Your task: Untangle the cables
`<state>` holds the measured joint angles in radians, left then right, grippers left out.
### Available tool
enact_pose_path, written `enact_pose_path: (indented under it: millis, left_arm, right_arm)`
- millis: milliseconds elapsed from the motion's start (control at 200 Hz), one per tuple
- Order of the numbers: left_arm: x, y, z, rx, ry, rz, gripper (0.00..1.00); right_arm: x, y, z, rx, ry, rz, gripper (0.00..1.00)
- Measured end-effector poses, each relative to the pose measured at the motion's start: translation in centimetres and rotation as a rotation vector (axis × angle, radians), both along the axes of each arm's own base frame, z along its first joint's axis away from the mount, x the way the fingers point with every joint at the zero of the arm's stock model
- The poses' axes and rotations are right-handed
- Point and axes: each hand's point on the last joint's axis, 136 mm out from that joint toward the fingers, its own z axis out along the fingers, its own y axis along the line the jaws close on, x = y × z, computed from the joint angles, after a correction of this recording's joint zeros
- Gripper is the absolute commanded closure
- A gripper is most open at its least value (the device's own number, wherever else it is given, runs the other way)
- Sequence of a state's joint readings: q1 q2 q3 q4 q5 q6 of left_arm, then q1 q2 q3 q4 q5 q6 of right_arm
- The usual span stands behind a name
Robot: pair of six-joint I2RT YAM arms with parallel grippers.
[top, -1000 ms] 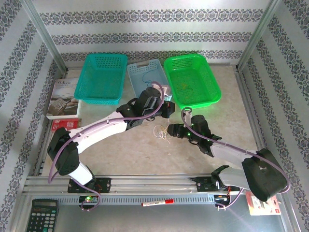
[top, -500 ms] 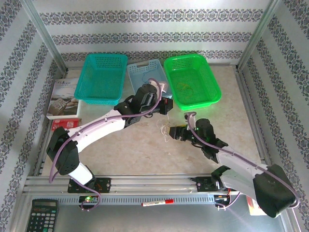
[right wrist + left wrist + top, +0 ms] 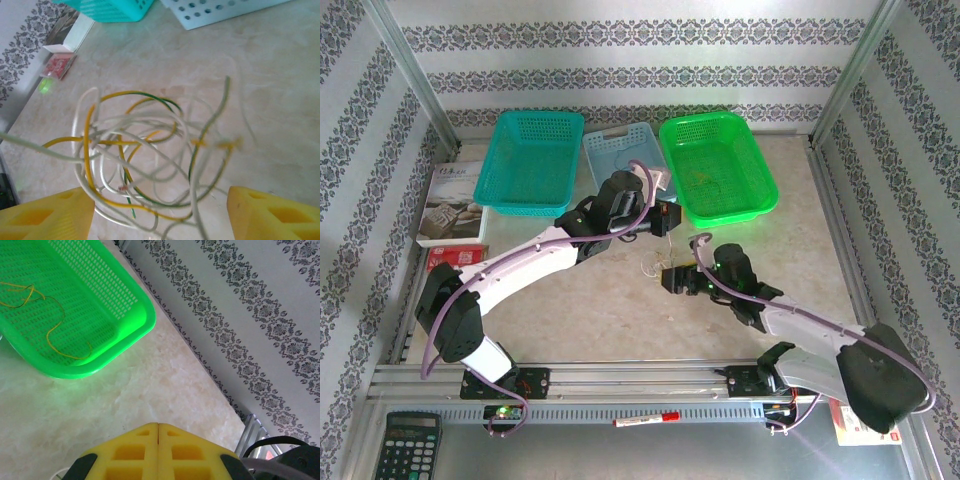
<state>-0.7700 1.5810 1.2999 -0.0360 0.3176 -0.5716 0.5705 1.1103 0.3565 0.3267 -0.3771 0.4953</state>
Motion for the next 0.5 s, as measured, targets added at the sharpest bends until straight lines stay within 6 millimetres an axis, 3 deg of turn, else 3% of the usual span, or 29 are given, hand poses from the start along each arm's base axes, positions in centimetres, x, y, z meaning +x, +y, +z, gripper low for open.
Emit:
enact_pose_path:
  millis: [215,500]
  left_arm:
    - [-0.1,0.0,0.4,-0.013,-0.008,-0.008,1.00]
    - [0.4,1.8,3.0,-0.070,-0.031,0.032,1.00]
  right_arm:
    - [0.8,1.8,0.0,-0.002,-0.008,0.033,0.42]
    - [1.9,2.4,-1.2,-0.015,-0.003,0.020,0.99]
